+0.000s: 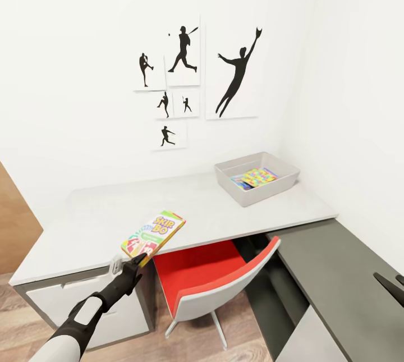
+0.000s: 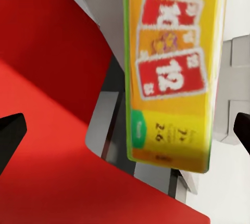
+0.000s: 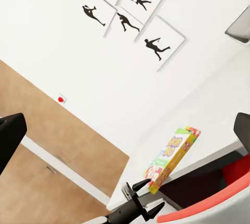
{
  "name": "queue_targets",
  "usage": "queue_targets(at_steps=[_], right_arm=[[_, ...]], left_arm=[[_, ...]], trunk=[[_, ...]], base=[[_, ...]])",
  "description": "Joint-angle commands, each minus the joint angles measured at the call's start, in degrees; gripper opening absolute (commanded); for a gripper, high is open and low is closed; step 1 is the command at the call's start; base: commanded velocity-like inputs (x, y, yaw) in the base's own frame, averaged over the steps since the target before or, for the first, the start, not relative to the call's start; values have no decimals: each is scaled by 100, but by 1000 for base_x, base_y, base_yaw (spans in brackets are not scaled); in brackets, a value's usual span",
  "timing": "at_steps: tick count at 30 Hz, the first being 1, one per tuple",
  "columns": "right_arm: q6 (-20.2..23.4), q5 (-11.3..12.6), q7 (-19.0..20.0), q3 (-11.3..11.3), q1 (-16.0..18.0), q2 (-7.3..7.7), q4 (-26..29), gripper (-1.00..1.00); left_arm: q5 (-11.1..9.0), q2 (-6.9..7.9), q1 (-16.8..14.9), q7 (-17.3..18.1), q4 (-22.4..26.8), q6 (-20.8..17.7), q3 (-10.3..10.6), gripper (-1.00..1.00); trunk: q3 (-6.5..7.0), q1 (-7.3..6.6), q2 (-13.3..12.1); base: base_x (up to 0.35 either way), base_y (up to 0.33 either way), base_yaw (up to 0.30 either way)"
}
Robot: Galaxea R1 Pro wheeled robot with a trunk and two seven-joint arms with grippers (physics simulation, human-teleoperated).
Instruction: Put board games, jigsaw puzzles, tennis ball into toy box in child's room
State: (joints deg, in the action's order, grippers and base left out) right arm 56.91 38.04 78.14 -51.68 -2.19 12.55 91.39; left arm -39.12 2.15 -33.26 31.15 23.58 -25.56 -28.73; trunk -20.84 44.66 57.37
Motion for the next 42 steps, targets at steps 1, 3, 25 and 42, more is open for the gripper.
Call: queue_targets(at_steps=[1, 3, 25, 42], right_arm=[[40, 19, -1, 0, -1, 2, 2, 100], [40, 19, -1, 0, -1, 2, 2, 100], [40, 19, -1, 12, -1, 2, 2, 100], [40, 19, -1, 18, -1, 2, 2, 100]], left_arm=[[-25, -3, -5, 10, -3, -46, -27, 100], [-25, -3, -5, 8, -3, -46, -27, 100], [-23, 5, -5, 9, -3, -77, -23, 100], [1, -12, -5, 53, 5, -136, -4, -100]], trunk=[[-5, 1, 4], [-5, 1, 4], [-5, 1, 4], [-5, 1, 4]], base=[[46, 0, 0], [33, 0, 0], [4, 0, 0], [0, 0, 0]])
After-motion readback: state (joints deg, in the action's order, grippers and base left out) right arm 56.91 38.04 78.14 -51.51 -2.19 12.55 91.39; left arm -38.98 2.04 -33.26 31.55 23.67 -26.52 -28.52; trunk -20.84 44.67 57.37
